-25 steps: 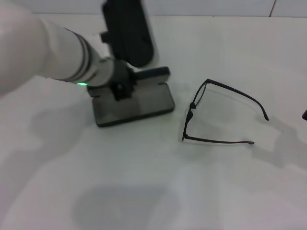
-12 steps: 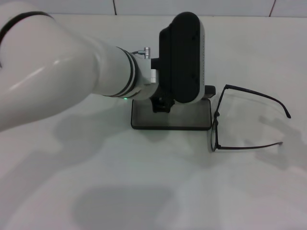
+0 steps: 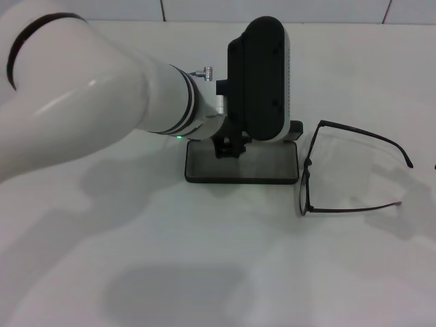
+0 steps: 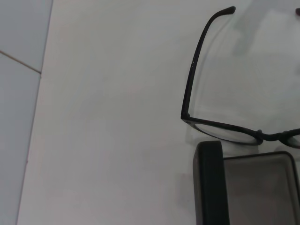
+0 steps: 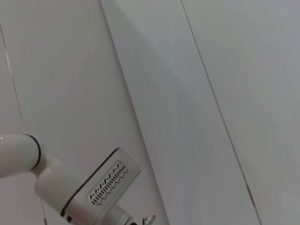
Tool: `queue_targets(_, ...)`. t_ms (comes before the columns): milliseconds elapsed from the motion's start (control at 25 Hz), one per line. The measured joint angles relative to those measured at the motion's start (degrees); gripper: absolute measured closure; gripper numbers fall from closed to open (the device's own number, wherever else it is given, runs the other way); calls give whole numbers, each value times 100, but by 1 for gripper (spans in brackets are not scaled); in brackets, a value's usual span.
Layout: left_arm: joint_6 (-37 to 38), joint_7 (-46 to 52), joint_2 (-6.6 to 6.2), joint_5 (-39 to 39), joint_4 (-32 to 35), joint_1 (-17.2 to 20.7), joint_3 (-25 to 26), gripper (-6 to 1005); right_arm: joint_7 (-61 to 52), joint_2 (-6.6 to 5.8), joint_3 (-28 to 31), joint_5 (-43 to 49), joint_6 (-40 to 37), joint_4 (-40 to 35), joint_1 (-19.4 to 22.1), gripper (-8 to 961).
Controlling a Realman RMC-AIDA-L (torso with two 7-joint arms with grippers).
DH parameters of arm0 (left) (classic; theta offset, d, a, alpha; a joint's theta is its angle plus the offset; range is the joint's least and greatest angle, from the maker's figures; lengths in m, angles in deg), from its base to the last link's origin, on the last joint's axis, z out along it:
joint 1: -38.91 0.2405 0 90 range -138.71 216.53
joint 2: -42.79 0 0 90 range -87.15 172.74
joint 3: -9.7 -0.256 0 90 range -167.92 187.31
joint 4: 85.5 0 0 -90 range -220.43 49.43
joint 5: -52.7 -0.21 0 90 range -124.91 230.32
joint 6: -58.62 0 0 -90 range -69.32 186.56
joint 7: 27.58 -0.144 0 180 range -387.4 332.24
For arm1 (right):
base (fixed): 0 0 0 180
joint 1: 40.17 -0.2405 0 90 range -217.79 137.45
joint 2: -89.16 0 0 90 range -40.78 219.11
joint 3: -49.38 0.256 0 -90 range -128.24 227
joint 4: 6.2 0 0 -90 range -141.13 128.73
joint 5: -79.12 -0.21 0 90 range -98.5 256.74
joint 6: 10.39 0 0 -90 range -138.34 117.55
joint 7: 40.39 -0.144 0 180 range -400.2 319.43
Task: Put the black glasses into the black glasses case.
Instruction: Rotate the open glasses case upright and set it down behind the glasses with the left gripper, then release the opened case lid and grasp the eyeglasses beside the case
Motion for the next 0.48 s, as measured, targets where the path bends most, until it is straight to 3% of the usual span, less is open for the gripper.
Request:
queue_targets(240, 74, 26, -10, 16, 351, 72, 20, 668, -63, -71, -23, 16, 113, -49, -20, 96)
queue_targets(360, 286, 21, -19, 56, 1058, 356, 184, 566, -406, -120, -40, 176, 446, -186, -203, 96)
queue_targets(480, 419, 147, -13, 138, 1810, 737, 398, 499, -1436, -123, -53, 606, 729, -728, -524, 96)
